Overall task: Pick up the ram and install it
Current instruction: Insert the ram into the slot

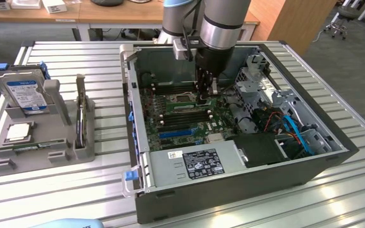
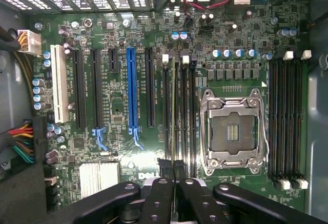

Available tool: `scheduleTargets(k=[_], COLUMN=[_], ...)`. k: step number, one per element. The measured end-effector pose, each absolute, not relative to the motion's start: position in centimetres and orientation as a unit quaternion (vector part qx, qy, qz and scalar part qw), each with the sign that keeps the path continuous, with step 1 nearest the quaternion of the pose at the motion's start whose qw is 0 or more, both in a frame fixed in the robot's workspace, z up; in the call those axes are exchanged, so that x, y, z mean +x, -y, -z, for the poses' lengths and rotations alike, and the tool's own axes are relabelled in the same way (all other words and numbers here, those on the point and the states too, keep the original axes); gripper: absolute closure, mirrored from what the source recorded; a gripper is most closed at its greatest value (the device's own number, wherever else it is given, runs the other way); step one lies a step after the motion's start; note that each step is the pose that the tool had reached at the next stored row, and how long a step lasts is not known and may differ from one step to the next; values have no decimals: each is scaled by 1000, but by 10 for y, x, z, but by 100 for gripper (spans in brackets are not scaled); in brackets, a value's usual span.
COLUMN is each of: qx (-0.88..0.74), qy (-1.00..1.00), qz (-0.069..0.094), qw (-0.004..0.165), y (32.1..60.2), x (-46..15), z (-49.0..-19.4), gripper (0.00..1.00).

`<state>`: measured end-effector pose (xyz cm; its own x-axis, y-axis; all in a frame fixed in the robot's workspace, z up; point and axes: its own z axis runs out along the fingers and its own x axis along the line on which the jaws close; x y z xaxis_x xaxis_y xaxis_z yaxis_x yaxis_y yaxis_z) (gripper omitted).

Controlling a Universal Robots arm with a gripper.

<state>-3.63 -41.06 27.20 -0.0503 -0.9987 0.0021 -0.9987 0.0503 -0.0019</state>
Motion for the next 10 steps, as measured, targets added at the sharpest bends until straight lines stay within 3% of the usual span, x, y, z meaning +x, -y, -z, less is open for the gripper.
scheduleTargets(k=[10], qx=[689], qy=[725], qz=[1], qw=[3], y=[411], x=[-36], z=[-272], gripper=[89])
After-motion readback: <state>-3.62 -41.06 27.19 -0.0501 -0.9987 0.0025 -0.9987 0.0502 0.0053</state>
